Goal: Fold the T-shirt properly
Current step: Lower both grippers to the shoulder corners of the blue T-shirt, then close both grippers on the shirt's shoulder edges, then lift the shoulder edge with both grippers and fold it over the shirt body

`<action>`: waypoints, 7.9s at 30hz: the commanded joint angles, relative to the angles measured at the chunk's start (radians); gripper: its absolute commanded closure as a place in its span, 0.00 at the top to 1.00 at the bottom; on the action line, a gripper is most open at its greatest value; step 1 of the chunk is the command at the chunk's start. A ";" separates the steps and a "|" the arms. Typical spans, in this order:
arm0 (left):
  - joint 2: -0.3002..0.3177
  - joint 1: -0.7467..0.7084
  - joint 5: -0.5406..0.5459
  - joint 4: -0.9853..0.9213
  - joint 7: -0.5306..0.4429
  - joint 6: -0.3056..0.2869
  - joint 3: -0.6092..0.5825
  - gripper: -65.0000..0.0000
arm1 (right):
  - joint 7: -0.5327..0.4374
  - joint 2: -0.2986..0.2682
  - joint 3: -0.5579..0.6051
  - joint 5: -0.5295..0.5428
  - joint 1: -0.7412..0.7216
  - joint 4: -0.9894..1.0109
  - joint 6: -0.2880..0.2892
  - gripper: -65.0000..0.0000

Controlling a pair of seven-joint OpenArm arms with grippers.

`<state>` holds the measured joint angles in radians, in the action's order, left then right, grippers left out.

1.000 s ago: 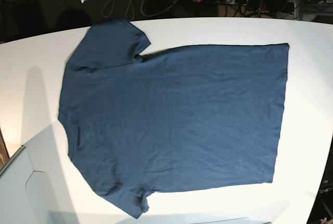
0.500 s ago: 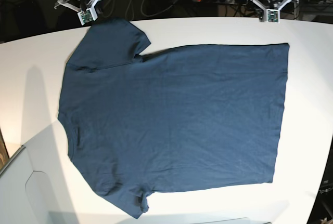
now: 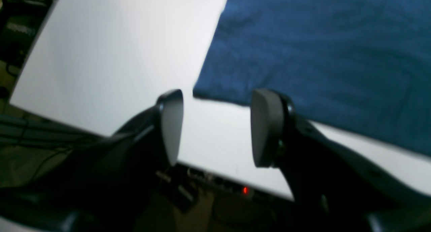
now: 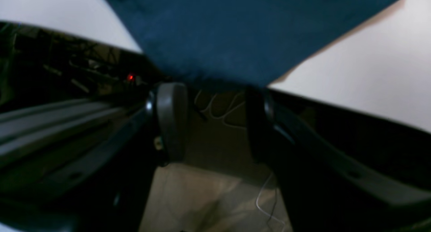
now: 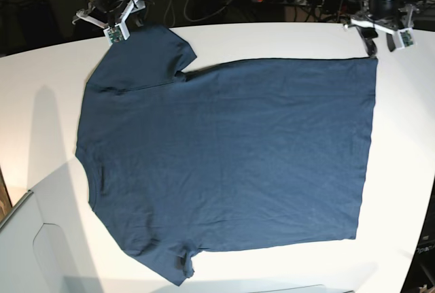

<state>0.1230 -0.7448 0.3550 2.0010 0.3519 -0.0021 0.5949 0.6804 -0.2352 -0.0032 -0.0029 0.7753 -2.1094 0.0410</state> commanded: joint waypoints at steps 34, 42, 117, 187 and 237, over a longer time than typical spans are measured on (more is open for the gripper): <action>0.073 0.241 0.017 -0.352 -0.023 0.000 0.009 0.48 | -0.014 -0.005 -0.001 0.002 -0.052 -0.009 0.015 0.42; 0.073 0.281 0.017 -0.389 -0.023 0.000 0.000 0.48 | -0.014 -0.005 -0.001 0.002 -0.052 -0.009 0.015 0.42; 0.059 0.298 0.014 -0.466 -0.027 0.001 -0.063 0.00 | -0.014 -0.011 -0.060 0.001 -0.231 0.281 0.018 0.37; -0.038 0.130 0.005 -0.216 -0.023 0.003 0.032 0.00 | -0.051 -0.046 -0.154 0.001 -0.055 0.056 0.018 0.00; -0.001 0.509 0.003 -0.309 -0.021 0.004 0.066 0.00 | -0.040 -0.011 -0.125 0.001 -0.635 0.269 0.018 0.00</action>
<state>0.1104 -0.2424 0.3557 1.6802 0.3557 -0.0021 0.6563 0.6621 -0.2337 -0.1265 0.0021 0.1539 -1.8256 0.0509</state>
